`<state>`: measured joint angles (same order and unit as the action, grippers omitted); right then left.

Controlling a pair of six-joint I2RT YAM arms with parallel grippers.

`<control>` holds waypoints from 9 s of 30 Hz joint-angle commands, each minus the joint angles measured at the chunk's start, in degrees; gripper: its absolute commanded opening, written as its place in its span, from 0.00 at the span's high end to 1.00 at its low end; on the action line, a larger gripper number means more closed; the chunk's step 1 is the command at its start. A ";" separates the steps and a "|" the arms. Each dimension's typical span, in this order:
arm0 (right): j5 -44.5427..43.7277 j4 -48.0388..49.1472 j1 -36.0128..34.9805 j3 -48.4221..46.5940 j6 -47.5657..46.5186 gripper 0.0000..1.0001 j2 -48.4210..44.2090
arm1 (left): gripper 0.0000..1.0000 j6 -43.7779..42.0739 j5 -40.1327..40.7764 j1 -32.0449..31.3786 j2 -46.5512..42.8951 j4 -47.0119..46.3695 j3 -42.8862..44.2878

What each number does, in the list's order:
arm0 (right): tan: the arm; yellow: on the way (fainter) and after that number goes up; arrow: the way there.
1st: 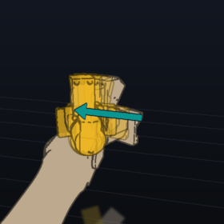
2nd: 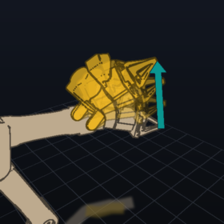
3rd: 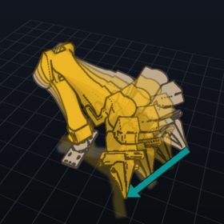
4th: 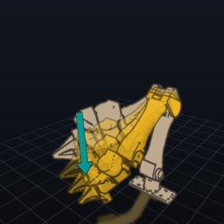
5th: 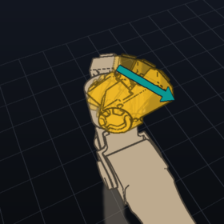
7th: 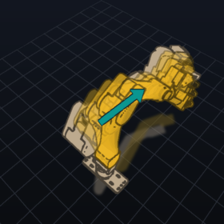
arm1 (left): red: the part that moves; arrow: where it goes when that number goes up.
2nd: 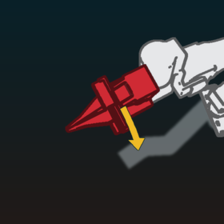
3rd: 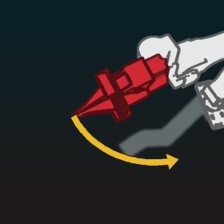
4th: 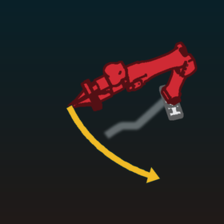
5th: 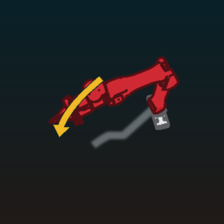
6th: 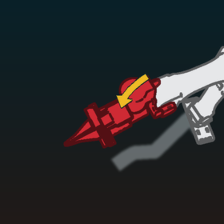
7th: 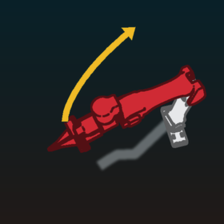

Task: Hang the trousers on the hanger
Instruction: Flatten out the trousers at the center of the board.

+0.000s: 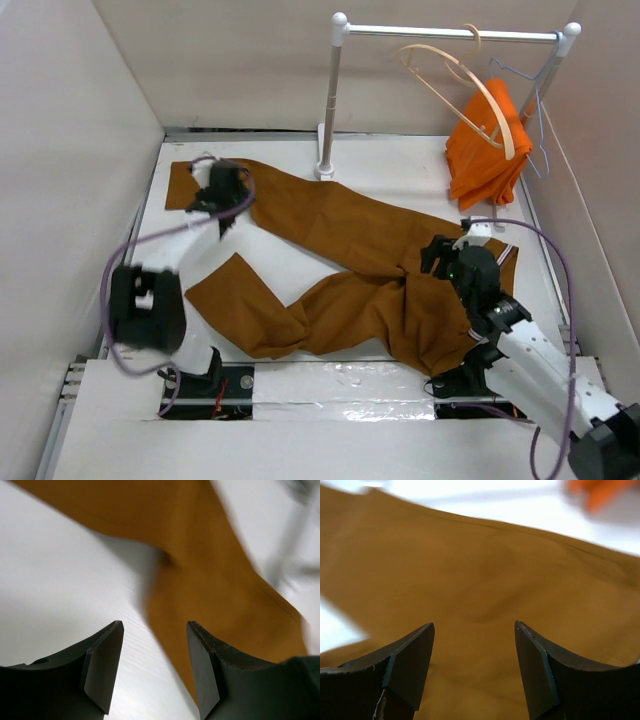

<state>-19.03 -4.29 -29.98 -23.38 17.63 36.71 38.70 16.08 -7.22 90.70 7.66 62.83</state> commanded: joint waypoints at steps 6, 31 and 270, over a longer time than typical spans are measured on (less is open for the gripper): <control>13.50 3.59 30.67 2.36 5.39 0.24 9.08 | 0.50 2.44 7.47 -25.52 -24.86 -14.42 -23.00; 23.31 5.78 57.93 -15.03 4.26 0.21 43.89 | 0.49 -4.68 24.98 -41.56 -45.86 -17.94 -35.84; 28.34 23.72 -17.22 -3.61 -8.93 0.76 16.82 | 1.00 -4.60 20.57 5.11 -12.90 15.98 -4.91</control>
<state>10.26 18.35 -46.61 -26.26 9.02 54.37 33.50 33.93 -4.40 80.60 24.58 55.79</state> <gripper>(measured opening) 0.240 0.034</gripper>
